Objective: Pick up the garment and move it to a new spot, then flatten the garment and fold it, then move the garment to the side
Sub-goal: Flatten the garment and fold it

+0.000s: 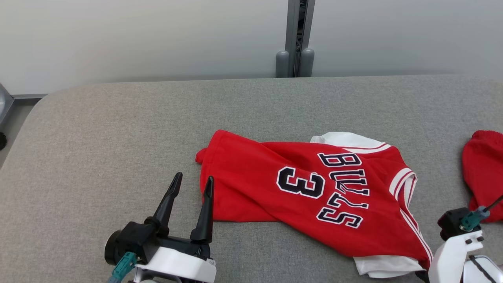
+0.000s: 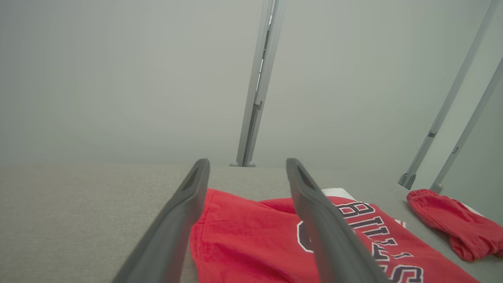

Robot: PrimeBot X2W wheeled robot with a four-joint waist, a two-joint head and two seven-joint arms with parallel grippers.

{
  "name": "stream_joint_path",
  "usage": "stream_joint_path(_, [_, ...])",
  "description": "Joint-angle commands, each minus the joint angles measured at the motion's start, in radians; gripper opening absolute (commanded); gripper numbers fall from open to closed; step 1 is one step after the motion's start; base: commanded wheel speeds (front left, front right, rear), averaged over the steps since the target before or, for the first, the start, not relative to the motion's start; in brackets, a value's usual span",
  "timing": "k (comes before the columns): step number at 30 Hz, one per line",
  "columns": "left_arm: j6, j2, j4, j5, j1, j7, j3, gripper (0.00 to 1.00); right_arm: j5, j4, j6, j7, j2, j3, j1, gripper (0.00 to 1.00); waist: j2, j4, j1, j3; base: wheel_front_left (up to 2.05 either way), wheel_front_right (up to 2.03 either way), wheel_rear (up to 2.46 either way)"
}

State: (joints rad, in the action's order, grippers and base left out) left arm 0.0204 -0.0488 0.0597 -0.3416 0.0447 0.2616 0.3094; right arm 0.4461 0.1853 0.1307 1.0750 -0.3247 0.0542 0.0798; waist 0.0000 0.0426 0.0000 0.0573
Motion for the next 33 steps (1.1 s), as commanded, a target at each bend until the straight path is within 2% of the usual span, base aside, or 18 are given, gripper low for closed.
stream_joint_path(1, [0.003,-0.004,-0.002,-0.002,0.011,0.003,-0.003,1.0,-0.008,-0.003,0.0,0.007,-0.003,0.003,0.012,0.0,0.0,0.0,0.0,0.001,0.0,0.0,0.0])
stream_joint_path(4, [0.001,-0.004,-0.001,-0.003,0.016,0.003,-0.001,1.0,0.026,-0.029,0.0,0.03,0.029,0.028,0.038,0.0,0.0,-0.001,0.0,0.005,0.0,0.0,0.0])
stream_joint_path(7, [0.001,-0.004,0.001,-0.003,0.018,0.003,0.002,1.0,0.018,-0.068,0.0,0.036,0.026,0.045,0.051,0.0,0.0,-0.001,0.0,0.006,0.0,0.0,0.0])
stream_joint_path(13, [0.001,-0.004,0.002,-0.002,0.021,0.003,0.005,1.0,-0.023,-0.137,0.0,-0.048,0.029,0.062,0.026,0.0,0.0,0.005,0.0,0.009,0.0,0.0,0.0])
stream_joint_path(14, [0.001,-0.004,0.002,-0.001,0.022,0.003,0.004,1.0,-0.03,-0.143,0.0,-0.069,0.034,0.062,0.017,0.44,0.0,0.005,0.0,0.01,0.0,0.0,0.0])
stream_joint_path(15, [0.002,-0.004,0.002,-0.001,0.021,0.003,0.003,1.0,-0.035,-0.151,0.0,-0.083,0.038,0.068,0.013,1.0,0.0,0.005,0.0,0.009,0.0,0.0,0.0])
stream_joint_path(21, [-0.001,-0.004,0.006,0.004,0.01,0.003,-0.003,1.0,-0.017,-0.132,0.0,-0.136,0.055,0.06,-0.029,1.0,0.0,-0.002,0.0,0.0,0.0,0.0,0.0])
stream_joint_path(27, [0.0,-0.004,0.009,0.003,-0.004,0.003,-0.002,1.0,0.004,-0.048,0.0,-0.183,0.069,0.026,-0.068,1.0,0.0,-0.01,0.0,-0.017,0.0,0.0,0.0])
stream_joint_path(33, [0.0,-0.004,0.008,0.004,-0.01,0.003,-0.002,1.0,-0.025,0.025,0.0,-0.245,0.066,-0.008,-0.106,1.0,0.0,-0.013,0.0,-0.03,0.0,0.0,0.0])
